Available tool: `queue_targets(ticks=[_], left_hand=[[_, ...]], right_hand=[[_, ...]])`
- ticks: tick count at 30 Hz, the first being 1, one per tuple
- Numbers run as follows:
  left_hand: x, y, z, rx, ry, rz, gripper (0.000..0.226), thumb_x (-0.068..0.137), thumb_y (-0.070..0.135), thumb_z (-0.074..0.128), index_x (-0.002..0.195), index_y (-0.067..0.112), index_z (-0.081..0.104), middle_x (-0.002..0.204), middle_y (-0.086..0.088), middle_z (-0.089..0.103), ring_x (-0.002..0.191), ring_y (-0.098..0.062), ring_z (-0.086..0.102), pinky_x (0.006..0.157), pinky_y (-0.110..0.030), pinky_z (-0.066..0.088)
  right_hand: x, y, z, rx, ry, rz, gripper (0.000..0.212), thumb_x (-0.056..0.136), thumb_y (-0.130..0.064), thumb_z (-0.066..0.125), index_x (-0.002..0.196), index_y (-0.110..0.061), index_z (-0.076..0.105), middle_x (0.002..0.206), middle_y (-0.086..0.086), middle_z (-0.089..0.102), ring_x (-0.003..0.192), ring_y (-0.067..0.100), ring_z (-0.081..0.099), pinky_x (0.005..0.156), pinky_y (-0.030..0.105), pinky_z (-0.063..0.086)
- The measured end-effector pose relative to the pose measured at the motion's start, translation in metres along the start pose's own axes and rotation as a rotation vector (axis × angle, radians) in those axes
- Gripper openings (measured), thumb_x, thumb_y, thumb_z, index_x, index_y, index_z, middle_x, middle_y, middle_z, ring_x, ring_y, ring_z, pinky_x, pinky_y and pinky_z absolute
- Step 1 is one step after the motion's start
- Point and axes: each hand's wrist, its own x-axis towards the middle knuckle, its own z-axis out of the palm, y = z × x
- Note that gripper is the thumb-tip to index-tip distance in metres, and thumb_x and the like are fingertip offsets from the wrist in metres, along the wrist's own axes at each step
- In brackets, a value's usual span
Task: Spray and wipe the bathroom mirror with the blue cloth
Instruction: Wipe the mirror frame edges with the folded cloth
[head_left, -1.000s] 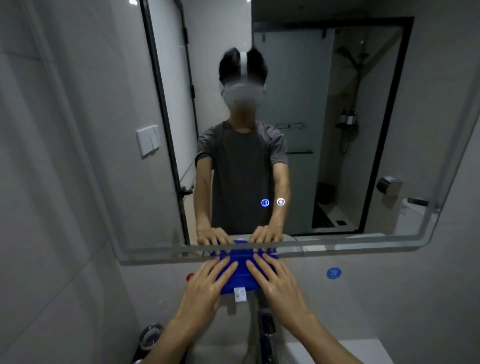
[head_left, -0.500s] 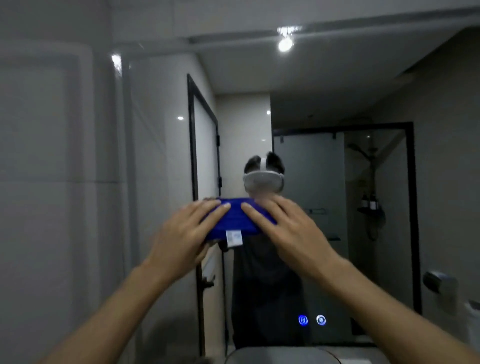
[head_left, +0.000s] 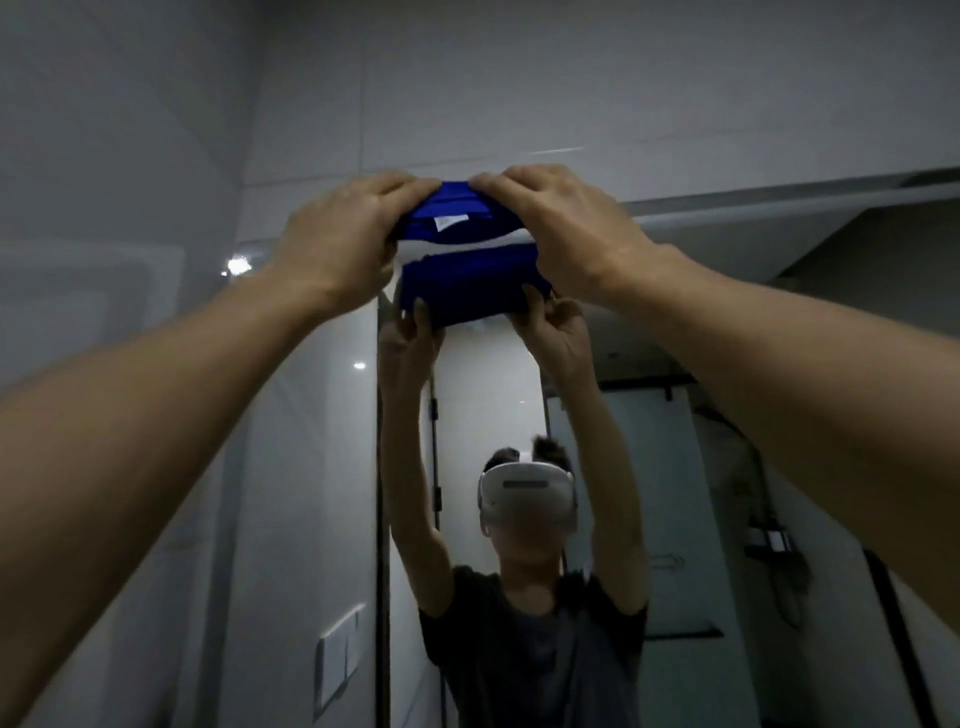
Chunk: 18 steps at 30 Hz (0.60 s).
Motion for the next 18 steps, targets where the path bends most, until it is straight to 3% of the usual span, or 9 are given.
queue_targets(ticks=[8, 13, 18], left_hand=[[0.019, -0.021, 0.041, -0.008, -0.068, -0.118, 0.072, 0.088, 0.008, 0.062, 0.151, 0.025, 0.032, 0.150, -0.005, 0.044, 0.129, -0.036, 0.048, 0.098, -0.053, 0.046], [0.009, -0.013, 0.058, -0.084, -0.044, -0.205, 0.079, 0.089, 0.001, 0.059, 0.156, 0.022, 0.022, 0.161, -0.009, 0.026, 0.143, -0.035, 0.032, 0.114, -0.054, 0.032], [-0.013, -0.007, 0.058, -0.103, -0.048, -0.198, 0.078, 0.089, 0.002, 0.059, 0.155, 0.022, 0.024, 0.162, -0.007, 0.023, 0.144, -0.036, 0.031, 0.114, -0.054, 0.032]], right_hand=[[0.038, 0.000, 0.029, -0.033, -0.061, 0.063, 0.069, 0.092, -0.013, 0.063, 0.151, -0.019, 0.028, 0.131, 0.013, 0.054, 0.116, 0.034, 0.054, 0.094, 0.051, 0.050], [0.026, -0.005, 0.052, -0.060, 0.012, 0.089, 0.064, 0.096, -0.022, 0.059, 0.153, -0.017, 0.029, 0.143, 0.012, 0.046, 0.131, 0.033, 0.041, 0.102, 0.047, 0.043], [0.004, -0.017, 0.056, -0.043, 0.032, 0.083, 0.063, 0.099, -0.021, 0.054, 0.154, -0.015, 0.025, 0.153, 0.011, 0.035, 0.139, 0.031, 0.031, 0.112, 0.041, 0.031]])
